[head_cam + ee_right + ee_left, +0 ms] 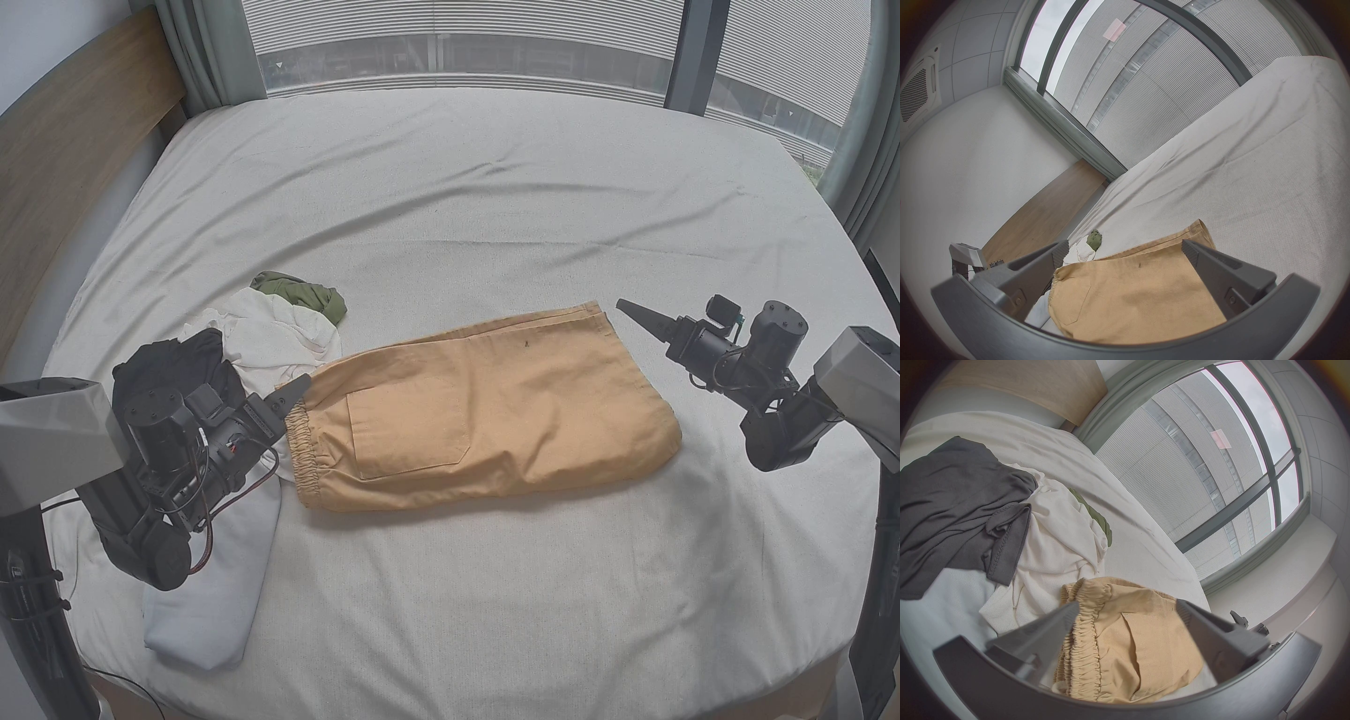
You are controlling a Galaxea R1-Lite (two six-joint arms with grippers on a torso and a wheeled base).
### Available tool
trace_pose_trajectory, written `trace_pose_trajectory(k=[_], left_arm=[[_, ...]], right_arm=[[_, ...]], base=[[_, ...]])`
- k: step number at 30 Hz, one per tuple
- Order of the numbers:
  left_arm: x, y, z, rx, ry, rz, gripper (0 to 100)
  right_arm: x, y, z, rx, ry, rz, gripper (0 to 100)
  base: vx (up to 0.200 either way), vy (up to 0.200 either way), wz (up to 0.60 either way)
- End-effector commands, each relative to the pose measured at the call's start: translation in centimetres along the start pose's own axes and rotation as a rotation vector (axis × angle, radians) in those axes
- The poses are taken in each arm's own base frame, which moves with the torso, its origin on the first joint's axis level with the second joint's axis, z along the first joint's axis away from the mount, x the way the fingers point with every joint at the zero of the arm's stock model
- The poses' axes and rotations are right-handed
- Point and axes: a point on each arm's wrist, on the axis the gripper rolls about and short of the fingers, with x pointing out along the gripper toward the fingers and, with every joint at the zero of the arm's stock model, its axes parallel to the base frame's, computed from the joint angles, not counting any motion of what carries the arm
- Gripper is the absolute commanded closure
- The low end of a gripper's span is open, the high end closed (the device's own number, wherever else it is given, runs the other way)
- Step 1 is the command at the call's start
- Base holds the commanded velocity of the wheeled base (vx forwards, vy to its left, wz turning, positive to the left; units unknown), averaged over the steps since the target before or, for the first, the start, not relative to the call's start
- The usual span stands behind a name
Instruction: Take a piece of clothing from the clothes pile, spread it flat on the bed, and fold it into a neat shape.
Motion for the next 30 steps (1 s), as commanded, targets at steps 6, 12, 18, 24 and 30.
trace_pose_trajectory(k=[6,12,18,24,30], left_arm=[[-0.6,-1.8,1.1,0.008,-0.056,-0.021,0],[-2.6,-5.5,1.2,0.016,-0.031,-0.127,0],[-5.1,-7.0,0.0,0.082,0.072,-0.203,0],[-6.8,-6.6,-0.7,0.174,0.142,-0.223,0],[-7.2,-6.1,-2.0,0.250,0.192,-0.210,0]], right_arm=[[-5.7,3.2,-1.2,0.034,0.046,-0.061,0],[-8.2,3.4,-2.6,0.055,0.062,-0.099,0],[-9.4,5.5,-2.5,0.065,0.083,-0.094,0],[-10.9,7.3,-1.7,0.094,0.110,-0.120,0],[-11.5,7.9,-1.7,0.150,0.168,-0.161,0]], base=[[0.000,0.000,0.00],[0.000,0.000,0.00],[0.000,0.000,0.00],[0.000,0.000,0.00],[0.000,0.000,0.00]])
